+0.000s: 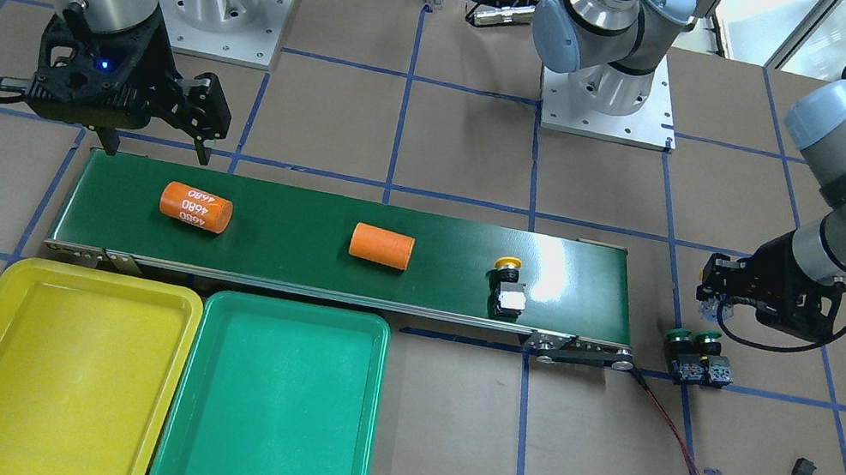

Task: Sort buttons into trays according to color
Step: 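Grasp the second yellow-capped button with the left gripper, then place the second yellow-capped button on the belt with the left gripper, then withdraw the left gripper from the belt toward the green-capped buttons, then grasp a green-capped button with left gripper while right grasps a yellow one, then carry yellow button over yellow tray with right while left places green button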

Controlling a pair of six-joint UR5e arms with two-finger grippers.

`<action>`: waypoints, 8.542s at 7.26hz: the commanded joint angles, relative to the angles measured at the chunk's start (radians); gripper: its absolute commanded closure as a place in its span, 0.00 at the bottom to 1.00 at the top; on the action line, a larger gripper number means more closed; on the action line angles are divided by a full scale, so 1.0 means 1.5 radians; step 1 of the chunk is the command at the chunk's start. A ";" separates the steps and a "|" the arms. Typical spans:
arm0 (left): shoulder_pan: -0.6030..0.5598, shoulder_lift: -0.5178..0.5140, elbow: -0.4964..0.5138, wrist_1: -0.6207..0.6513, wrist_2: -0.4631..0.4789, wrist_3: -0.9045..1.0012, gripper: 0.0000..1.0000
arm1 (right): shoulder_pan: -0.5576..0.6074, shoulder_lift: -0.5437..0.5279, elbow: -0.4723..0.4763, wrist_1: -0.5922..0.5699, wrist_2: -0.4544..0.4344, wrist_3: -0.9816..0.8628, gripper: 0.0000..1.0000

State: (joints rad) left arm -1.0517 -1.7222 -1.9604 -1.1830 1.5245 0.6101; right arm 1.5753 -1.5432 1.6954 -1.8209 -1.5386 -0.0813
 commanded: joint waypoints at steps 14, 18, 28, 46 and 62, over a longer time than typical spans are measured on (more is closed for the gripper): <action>-0.206 -0.002 0.070 -0.061 -0.014 -0.284 0.00 | -0.008 0.068 -0.003 -0.080 -0.041 0.032 0.00; -0.031 -0.032 0.075 0.041 0.025 -0.073 0.00 | -0.005 0.084 -0.006 -0.078 -0.040 0.031 0.00; 0.020 -0.154 0.019 0.157 0.025 -0.036 0.29 | 0.181 0.101 0.002 -0.080 -0.040 0.129 0.07; -0.204 0.006 -0.028 0.031 -0.021 -0.236 0.00 | 0.293 0.265 0.009 -0.225 -0.109 0.233 0.56; -0.030 -0.186 0.023 0.188 -0.002 -0.132 0.54 | -0.056 0.269 -0.046 -0.184 -0.099 -0.322 0.00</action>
State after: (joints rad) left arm -1.0980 -1.9841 -1.9277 -0.9055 1.5250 0.4137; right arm 1.4967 -1.1476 1.6239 -2.0964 -1.6941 -0.5661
